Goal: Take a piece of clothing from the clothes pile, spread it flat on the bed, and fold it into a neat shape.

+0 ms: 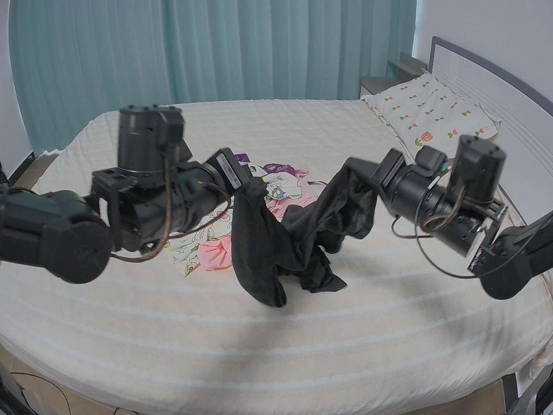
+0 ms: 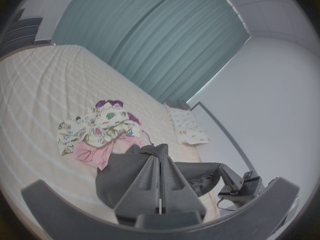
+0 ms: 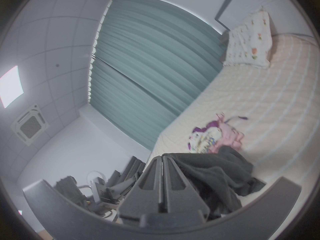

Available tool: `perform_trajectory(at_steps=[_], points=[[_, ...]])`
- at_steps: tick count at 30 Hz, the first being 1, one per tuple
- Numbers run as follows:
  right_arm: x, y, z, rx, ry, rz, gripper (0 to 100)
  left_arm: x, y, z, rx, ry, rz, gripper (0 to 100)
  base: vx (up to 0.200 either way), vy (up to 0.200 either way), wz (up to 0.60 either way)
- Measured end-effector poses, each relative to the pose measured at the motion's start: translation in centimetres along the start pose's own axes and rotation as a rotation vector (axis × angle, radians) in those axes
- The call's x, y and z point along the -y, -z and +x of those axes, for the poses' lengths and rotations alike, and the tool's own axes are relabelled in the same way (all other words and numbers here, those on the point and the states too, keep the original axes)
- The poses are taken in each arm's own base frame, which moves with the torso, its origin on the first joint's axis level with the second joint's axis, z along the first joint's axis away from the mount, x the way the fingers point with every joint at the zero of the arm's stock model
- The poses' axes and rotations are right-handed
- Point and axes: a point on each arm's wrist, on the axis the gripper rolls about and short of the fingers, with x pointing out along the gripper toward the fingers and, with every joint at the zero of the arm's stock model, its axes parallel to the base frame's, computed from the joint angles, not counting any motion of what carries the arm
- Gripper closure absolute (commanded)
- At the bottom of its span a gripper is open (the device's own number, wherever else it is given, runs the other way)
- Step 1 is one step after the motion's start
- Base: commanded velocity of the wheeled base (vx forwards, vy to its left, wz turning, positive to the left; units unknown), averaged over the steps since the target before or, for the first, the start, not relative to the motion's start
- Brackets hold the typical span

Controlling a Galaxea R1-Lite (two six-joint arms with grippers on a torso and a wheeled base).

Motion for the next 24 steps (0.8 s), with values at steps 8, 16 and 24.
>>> perform_trajectory(at_steps=[8, 16, 24], points=[[-0.6, -0.9, -3.1, 0.012, -0.034, -0.012, 100, -0.9, -0.2, -4.2, 0.040, 0.041, 0.002, 100, 0.000, 0.000, 0.00], [1.6, 2.5, -4.2, -0.052, -0.014, -0.008, 100, -3.3, 2.3, -4.4, 0.052, 0.079, -0.033, 100, 0.000, 0.000, 0.00], [3.0, 5.1, -4.5, -0.111, 0.013, -0.010, 100, -5.3, 5.0, -3.9, -0.026, 0.046, -0.047, 100, 0.000, 0.000, 0.00]])
